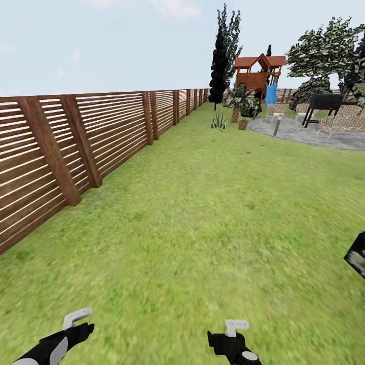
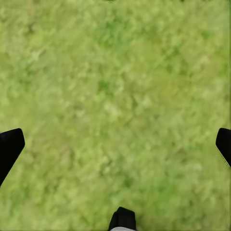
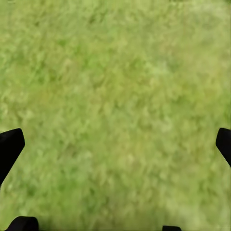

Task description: Take the three Easter eggs out of the wicker basket on the lawn in the garden, then place them on the lawn next to a single tree (choose any tree) so that all three eggs are next to the same tree and none are left in the basket.

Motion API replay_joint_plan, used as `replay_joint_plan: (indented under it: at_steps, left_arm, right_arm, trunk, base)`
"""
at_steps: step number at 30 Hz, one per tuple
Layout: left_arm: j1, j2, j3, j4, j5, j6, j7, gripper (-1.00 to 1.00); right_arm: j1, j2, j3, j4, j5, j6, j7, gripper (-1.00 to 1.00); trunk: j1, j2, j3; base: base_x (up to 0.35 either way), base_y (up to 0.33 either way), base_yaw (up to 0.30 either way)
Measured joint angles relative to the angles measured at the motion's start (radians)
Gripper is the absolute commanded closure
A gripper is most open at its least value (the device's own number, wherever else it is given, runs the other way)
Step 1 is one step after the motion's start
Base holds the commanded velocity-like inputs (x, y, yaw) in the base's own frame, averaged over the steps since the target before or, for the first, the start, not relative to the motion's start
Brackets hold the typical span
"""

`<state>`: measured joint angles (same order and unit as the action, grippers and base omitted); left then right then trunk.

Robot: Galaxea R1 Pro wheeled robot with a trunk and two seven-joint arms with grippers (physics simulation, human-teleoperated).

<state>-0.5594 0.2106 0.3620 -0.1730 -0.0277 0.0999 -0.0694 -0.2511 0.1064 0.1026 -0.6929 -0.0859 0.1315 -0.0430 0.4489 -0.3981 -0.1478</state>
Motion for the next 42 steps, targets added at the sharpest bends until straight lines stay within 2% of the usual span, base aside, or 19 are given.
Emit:
replay_joint_plan:
  at_steps: [10,42]
  left_arm:
    - [0.000,0.000,0.000,0.000,0.000,0.000,0.000,-1.00]
    - [0.000,0.000,0.000,0.000,0.000,-0.001,0.000,-1.00]
  right_arm:
    - [0.000,0.000,0.001,0.000,0.002,0.000,0.000,-1.00]
    - [0.000,-0.002,-0.002,0.008,-0.002,-0.002,0.000,-1.00]
  trunk:
    - [0.000,0.000,0.004]
    - [0.000,0.000,0.004]
  base:
    - [0.290,0.000,-0.105]
    - [0.290,0.000,-0.001]
